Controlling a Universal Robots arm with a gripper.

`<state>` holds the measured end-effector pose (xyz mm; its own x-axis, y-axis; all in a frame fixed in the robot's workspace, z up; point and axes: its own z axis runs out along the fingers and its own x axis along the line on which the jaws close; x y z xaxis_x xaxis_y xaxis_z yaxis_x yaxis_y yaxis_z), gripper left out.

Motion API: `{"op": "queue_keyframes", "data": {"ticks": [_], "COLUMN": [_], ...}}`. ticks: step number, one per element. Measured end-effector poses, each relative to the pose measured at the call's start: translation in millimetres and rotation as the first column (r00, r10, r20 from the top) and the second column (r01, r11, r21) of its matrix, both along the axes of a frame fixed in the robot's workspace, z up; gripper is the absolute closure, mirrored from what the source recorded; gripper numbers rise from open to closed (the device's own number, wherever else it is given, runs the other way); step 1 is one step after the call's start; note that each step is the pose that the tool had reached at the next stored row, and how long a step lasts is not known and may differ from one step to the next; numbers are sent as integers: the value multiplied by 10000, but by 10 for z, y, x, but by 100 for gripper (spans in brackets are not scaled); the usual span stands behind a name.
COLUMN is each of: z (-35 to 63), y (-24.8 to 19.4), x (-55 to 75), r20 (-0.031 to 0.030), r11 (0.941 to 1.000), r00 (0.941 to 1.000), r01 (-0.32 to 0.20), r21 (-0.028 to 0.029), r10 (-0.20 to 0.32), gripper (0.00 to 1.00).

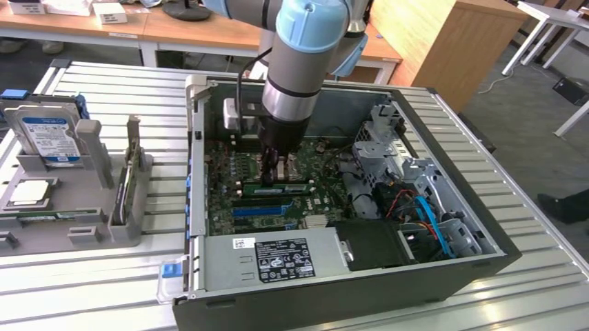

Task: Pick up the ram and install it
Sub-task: 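Press down the ram until it locks into place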

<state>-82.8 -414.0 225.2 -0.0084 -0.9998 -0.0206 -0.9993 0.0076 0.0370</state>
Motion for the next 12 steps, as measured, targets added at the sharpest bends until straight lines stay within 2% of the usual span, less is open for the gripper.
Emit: {"op": "queue_keyframes", "data": {"ticks": [12], "z": [-14], "y": [-3], "x": [0], "r20": [-2], "r11": [10000], "r00": [10000], "r01": [-1], "r21": [-4], "r10": [1], "gripper": [89]}}
